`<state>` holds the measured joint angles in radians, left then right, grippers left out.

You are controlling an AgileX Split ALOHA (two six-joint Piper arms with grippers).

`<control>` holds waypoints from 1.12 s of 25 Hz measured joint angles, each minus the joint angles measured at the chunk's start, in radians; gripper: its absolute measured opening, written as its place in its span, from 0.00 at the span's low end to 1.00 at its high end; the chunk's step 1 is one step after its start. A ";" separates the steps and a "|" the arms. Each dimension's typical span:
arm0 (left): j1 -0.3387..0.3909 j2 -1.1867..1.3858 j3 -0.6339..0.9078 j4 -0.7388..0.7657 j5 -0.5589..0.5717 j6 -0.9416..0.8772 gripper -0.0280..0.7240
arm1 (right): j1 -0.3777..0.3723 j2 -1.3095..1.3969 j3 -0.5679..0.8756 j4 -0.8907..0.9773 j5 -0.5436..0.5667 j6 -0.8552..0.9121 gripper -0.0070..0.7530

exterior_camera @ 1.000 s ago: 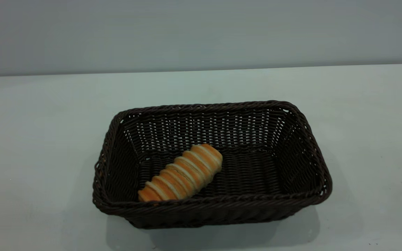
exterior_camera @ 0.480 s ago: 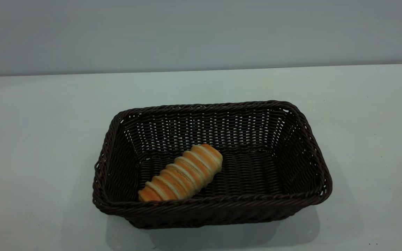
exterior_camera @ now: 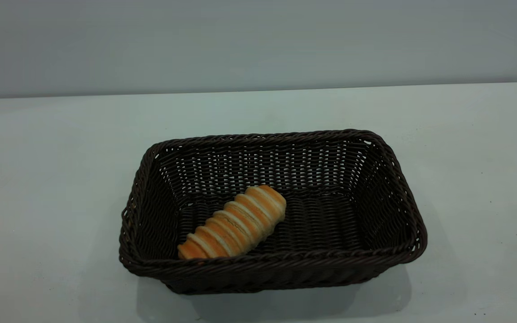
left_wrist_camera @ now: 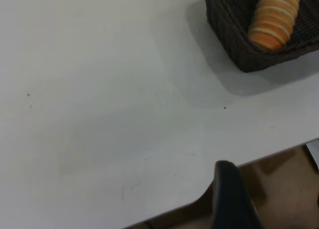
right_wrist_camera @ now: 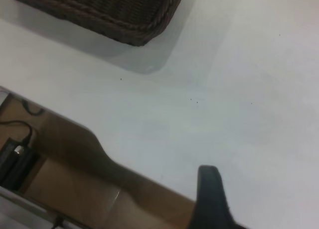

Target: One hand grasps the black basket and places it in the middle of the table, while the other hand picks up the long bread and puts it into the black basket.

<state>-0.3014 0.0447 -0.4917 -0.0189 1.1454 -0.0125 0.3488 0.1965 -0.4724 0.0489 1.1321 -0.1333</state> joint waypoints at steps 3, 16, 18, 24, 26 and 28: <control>0.000 0.000 0.004 0.000 -0.008 0.003 0.64 | 0.000 0.000 0.000 0.000 0.000 0.000 0.75; 0.000 0.000 0.005 0.004 -0.008 0.038 0.64 | 0.000 0.000 0.000 0.000 0.000 0.000 0.75; 0.000 0.000 0.005 0.004 -0.008 0.038 0.64 | 0.000 0.000 0.000 0.000 0.000 0.000 0.75; 0.000 0.000 0.005 0.004 -0.010 0.039 0.64 | 0.000 0.000 0.000 0.000 0.000 -0.001 0.75; 0.000 0.000 0.005 0.004 -0.010 0.039 0.64 | 0.000 0.000 0.000 0.000 0.000 -0.001 0.75; 0.000 0.000 0.005 0.004 -0.010 0.039 0.64 | 0.000 -0.012 0.000 0.000 0.000 -0.001 0.75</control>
<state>-0.3014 0.0447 -0.4869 -0.0148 1.1356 0.0260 0.3488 0.1844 -0.4724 0.0489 1.1321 -0.1341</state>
